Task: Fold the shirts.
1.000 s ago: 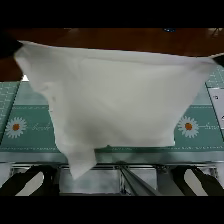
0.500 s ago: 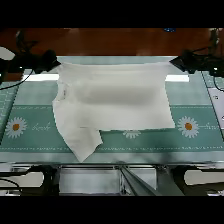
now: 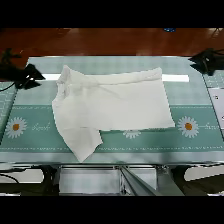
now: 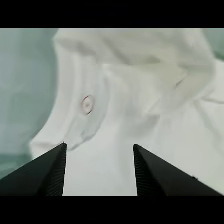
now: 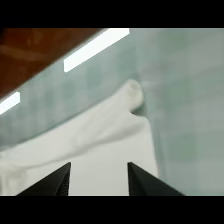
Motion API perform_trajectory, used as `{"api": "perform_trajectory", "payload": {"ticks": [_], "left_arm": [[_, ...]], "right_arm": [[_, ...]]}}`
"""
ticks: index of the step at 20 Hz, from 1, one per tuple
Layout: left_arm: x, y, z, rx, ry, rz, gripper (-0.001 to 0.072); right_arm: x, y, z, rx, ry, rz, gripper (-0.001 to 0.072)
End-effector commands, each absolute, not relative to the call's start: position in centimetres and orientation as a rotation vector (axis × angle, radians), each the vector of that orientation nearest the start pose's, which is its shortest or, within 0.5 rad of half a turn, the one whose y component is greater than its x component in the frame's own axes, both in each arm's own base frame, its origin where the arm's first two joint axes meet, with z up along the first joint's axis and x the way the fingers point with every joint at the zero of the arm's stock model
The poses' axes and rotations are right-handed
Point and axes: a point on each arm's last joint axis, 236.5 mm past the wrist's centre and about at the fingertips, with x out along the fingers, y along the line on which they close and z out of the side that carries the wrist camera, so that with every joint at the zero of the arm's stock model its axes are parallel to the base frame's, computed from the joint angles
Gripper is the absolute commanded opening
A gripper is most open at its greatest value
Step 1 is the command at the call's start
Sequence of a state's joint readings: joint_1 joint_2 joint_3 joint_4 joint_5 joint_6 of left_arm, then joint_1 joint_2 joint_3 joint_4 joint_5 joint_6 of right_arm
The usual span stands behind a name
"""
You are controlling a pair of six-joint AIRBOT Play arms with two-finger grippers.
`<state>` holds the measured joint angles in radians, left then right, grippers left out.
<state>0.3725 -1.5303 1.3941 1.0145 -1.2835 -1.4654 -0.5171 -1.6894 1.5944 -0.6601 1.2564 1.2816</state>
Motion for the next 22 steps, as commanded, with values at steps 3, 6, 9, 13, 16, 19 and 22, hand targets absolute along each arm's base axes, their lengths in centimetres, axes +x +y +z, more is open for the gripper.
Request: {"api": "perform_trajectory", "payload": {"ticks": [3, 6, 9, 13, 16, 19, 22], "left_arm": [[30.2, 6.3, -2.3, -0.723, 1.457, -0.006, 0.0509], [25.2, 1.5, -6.5, -0.873, 1.527, -0.105, 0.0508], [24.5, -2.4, -7.6, -1.037, 1.486, -0.195, 0.0508], [23.2, -3.5, -9.3, -1.092, 1.510, -0.154, 0.0508], [23.5, -4.1, -10.2, -1.045, 1.508, -0.144, 0.0508], [24.1, -4.8, -10.9, -0.987, 1.506, -0.132, 0.0508], [24.7, -5.9, -11.7, -0.940, 1.516, -0.119, 0.0329]], "right_arm": [[36.5, -16.5, 1.3, 0.665, 1.254, -0.100, 0.0416], [33.2, -13.6, -2.4, 0.766, 1.207, -0.140, 0.0416], [30.8, -10.3, -4.0, 0.791, 1.211, -0.087, 0.0416], [30.3, -9.3, -3.9, 0.801, 1.207, -0.065, 0.0416], [30.2, -8.9, -3.8, 0.813, 1.214, -0.052, 0.0416], [30.1, -8.7, -3.8, 0.818, 1.219, -0.045, 0.0416], [30.2, -8.7, -3.7, 0.824, 1.212, -0.045, 0.0416]]}}
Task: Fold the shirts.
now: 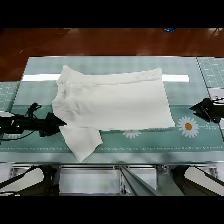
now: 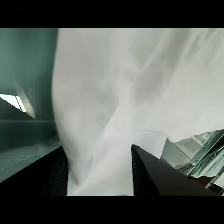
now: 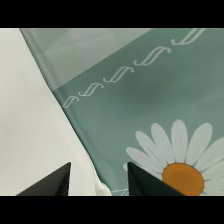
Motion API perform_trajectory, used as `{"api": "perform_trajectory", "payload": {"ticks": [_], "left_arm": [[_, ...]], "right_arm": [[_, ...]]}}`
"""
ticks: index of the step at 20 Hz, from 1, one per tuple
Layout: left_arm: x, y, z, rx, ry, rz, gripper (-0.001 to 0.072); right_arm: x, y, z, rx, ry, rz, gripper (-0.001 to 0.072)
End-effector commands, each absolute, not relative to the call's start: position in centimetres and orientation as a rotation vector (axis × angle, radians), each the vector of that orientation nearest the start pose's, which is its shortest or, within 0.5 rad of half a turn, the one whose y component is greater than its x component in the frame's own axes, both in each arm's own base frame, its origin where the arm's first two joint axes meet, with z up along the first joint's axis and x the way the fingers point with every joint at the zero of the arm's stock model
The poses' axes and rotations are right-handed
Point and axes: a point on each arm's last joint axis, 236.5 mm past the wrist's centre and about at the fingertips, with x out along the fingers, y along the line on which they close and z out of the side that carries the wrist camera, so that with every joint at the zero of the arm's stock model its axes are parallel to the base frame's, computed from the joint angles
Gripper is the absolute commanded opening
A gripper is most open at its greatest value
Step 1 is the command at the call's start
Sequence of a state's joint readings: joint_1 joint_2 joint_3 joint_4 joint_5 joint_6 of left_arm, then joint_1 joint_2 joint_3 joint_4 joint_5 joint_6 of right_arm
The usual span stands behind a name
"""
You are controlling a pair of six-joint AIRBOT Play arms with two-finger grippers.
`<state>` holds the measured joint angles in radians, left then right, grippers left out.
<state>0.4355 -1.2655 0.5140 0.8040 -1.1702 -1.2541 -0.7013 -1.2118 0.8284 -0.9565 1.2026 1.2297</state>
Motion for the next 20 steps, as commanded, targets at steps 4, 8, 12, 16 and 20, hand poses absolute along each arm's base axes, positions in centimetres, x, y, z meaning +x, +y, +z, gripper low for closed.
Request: {"api": "perform_trajectory", "payload": {"ticks": [4, 8, 12, 16, 20], "left_arm": [[24.6, -6.4, -11.6, -0.922, 1.523, -0.140, 0.0024], [24.6, -6.4, -11.6, -0.923, 1.523, -0.140, 0.0024], [24.1, -6.7, -11.3, -0.929, 1.544, -0.159, 0.0024], [24.1, -6.8, -11.3, -0.925, 1.545, -0.166, 0.0024], [24.2, -6.7, -11.4, -0.923, 1.538, -0.160, 0.0024]], "right_arm": [[28.1, -9.4, -5.5, 0.837, 1.296, -0.141, 0.0416], [24.9, -5.0, -8.2, 0.995, 1.399, -0.098, 0.0416], [23.4, -1.6, -9.6, 1.012, 1.464, -0.027, 0.0416], [25.2, -0.2, -10.4, 0.955, 1.443, -0.052, 0.0416], [27.7, 1.2, -11.5, 0.999, 1.397, -0.072, 0.0404]]}}
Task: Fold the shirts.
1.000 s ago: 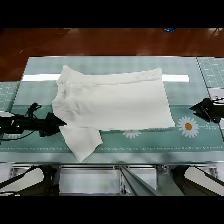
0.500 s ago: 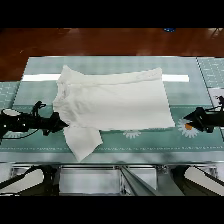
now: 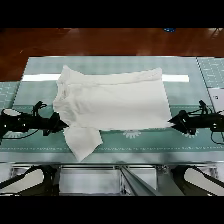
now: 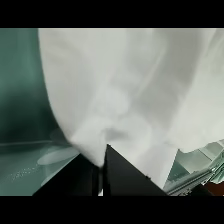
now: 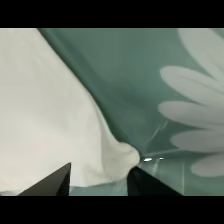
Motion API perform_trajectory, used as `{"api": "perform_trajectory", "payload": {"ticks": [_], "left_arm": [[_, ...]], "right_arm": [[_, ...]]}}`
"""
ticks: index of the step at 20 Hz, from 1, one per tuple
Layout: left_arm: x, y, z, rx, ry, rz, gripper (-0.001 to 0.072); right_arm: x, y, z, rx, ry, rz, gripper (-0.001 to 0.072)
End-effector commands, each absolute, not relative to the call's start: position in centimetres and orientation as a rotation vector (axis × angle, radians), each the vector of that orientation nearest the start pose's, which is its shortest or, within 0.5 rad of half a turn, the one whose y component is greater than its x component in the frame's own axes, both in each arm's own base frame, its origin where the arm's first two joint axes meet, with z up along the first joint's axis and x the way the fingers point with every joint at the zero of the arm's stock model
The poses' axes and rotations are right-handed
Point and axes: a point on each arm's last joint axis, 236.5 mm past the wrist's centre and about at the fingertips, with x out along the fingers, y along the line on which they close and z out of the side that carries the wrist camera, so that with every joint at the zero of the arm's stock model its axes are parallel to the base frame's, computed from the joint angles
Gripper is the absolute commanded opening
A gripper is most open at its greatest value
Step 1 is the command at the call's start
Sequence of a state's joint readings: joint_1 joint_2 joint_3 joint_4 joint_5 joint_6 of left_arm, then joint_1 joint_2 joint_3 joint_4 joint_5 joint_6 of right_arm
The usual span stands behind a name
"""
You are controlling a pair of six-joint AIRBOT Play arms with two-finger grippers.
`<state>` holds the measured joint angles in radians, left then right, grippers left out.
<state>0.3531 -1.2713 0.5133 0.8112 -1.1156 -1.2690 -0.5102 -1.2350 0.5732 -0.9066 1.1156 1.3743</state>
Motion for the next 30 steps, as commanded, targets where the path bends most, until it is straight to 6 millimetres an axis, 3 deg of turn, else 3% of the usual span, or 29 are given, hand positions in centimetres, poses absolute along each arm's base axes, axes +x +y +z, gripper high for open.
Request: {"api": "perform_trajectory", "payload": {"ticks": [1, 4, 6, 8, 10, 12, 15, 18, 20, 22, 24, 26, 30], "left_arm": [[24.2, -6.7, -11.4, -0.923, 1.538, -0.159, 0.0024], [24.6, -6.7, -11.2, -0.928, 1.526, -0.161, 0.0024], [26.4, -6.5, -9.5, -0.927, 1.470, -0.186, 0.0024], [30.4, -6.5, -4.9, -0.918, 1.322, -0.269, 0.0024], [35.7, -6.0, 3.2, -0.902, 1.081, -0.347, 0.0024], [39.3, -5.7, 12.8, -0.831, 0.847, -0.428, 0.0024], [40.5, -5.2, 28.1, -0.625, 0.517, -0.499, 0.0024], [37.8, -5.2, 40.3, -0.442, 0.264, -0.520, 0.0024], [34.8, -5.7, 45.7, -0.344, 0.148, -0.507, 0.0024], [31.5, -6.0, 49.2, -0.258, 0.058, -0.470, 0.0024], [28.1, -6.0, 50.8, -0.169, 0.003, -0.394, 0.0024], [24.8, -5.9, 50.8, -0.097, 0.002, -0.301, 0.0024], [17.7, -4.5, 50.7, 0.015, -0.023, -0.109, 0.0024]], "right_arm": [[28.6, 1.9, -11.5, 1.015, 1.373, -0.051, 0.0348], [31.4, 4.5, -9.9, 0.981, 1.296, 0.103, 0.0022], [33.5, 5.4, -6.7, 0.937, 1.266, 0.210, 0.0020], [36.7, 4.9, -1.6, 0.867, 1.182, 0.289, 0.0020], [40.6, 3.6, 5.8, 0.770, 1.030, 0.334, 0.0020], [43.3, 2.9, 14.8, 0.660, 0.854, 0.381, 0.0020], [43.4, 2.8, 27.9, 0.493, 0.578, 0.416, 0.0020], [39.4, 3.3, 37.5, 0.334, 0.369, 0.390, 0.0020], [36.2, 3.4, 41.1, 0.246, 0.284, 0.345, 0.0020], [32.5, 3.3, 43.5, 0.167, 0.212, 0.283, 0.0020], [28.8, 3.2, 45.0, 0.105, 0.171, 0.222, 0.0020], [25.4, 2.9, 45.6, 0.054, 0.152, 0.155, 0.0020], [19.9, 0.6, 43.9, 0.008, 0.216, -0.026, 0.0019]]}}
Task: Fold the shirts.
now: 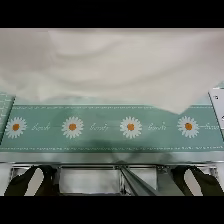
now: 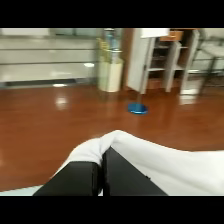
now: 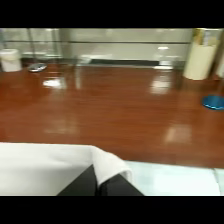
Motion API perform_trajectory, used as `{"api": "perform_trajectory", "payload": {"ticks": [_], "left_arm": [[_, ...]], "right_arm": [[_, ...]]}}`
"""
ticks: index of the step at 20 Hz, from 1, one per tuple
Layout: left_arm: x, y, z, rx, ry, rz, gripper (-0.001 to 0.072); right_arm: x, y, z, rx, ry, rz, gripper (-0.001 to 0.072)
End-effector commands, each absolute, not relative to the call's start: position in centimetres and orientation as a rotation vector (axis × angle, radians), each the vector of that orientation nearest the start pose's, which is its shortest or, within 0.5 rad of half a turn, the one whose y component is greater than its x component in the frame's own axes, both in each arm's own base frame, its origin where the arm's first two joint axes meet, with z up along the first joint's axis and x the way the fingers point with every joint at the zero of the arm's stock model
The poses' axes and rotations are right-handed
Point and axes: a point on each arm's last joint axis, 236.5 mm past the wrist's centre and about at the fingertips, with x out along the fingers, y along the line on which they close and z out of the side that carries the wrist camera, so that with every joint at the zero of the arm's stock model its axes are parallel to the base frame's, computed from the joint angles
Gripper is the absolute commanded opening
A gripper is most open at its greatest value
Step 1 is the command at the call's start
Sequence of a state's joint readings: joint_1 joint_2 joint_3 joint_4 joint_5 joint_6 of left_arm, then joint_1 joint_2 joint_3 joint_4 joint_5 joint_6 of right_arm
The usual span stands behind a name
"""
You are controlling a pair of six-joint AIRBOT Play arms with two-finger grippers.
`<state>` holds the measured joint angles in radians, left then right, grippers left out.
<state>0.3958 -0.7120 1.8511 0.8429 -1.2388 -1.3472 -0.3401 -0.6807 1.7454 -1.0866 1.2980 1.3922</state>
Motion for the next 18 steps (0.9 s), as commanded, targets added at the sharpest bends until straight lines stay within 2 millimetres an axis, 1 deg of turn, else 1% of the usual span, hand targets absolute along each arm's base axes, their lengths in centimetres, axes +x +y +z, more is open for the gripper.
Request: {"api": "perform_trajectory", "payload": {"ticks": [1, 2, 3, 4, 5, 6, 8, 10, 12, 13, 14, 15, 16, 18], "left_arm": [[16.1, -4.2, 50.8, 0.025, -0.038, -0.086, 0.0024], [14.7, -3.7, 50.6, 0.026, -0.041, -0.071, 0.0024], [13.9, -3.2, 50.1, 0.015, -0.027, -0.057, 0.0024], [13.8, -2.5, 48.8, 0.003, 0.018, -0.039, 0.0024], [14.4, -1.8, 47.0, 0.004, 0.083, -0.014, 0.0024], [15.5, -1.2, 44.8, -0.011, 0.159, 0.004, 0.0024], [19.0, -0.6, 40.1, -0.045, 0.291, 0.005, 0.0024], [23.1, 0.0, 34.5, -0.115, 0.415, 0.015, 0.0024], [27.3, 0.8, 29.1, -0.163, 0.496, 0.031, 0.0024], [29.4, 1.1, 26.4, -0.207, 0.527, 0.042, 0.0024], [31.4, 1.1, 24.0, -0.234, 0.552, 0.039, 0.0024], [33.6, 1.1, 21.4, -0.268, 0.582, 0.034, 0.0024], [35.5, 1.0, 19.3, -0.303, 0.615, 0.028, 0.0024], [39.7, 0.8, 15.1, -0.378, 0.687, 0.020, 0.0024]], "right_arm": [[18.7, -0.2, 43.7, 0.017, 0.214, -0.075, 0.0019], [17.9, -0.5, 43.4, 0.023, 0.213, -0.100, 0.0019], [17.4, -0.5, 42.8, 0.032, 0.224, -0.108, 0.0019], [17.3, -0.4, 42.0, 0.040, 0.248, -0.106, 0.0019], [17.6, 0.1, 41.0, 0.056, 0.279, -0.079, 0.0019], [18.3, 0.7, 40.1, 0.074, 0.306, -0.044, 0.0019], [19.9, 1.1, 37.6, 0.110, 0.373, -0.005, 0.0019], [22.0, 0.9, 33.8, 0.157, 0.479, 0.016, 0.0019], [24.4, 1.7, 29.7, 0.228, 0.582, 0.084, 0.0019], [26.1, 2.1, 27.5, 0.263, 0.619, 0.124, 0.0019], [27.8, 2.1, 25.7, 0.288, 0.638, 0.145, 0.0019], [29.9, 1.6, 23.7, 0.306, 0.660, 0.143, 0.0019], [32.1, 1.3, 21.6, 0.322, 0.691, 0.144, 0.0019], [36.4, 1.7, 17.7, 0.341, 0.764, 0.172, 0.0019]]}}
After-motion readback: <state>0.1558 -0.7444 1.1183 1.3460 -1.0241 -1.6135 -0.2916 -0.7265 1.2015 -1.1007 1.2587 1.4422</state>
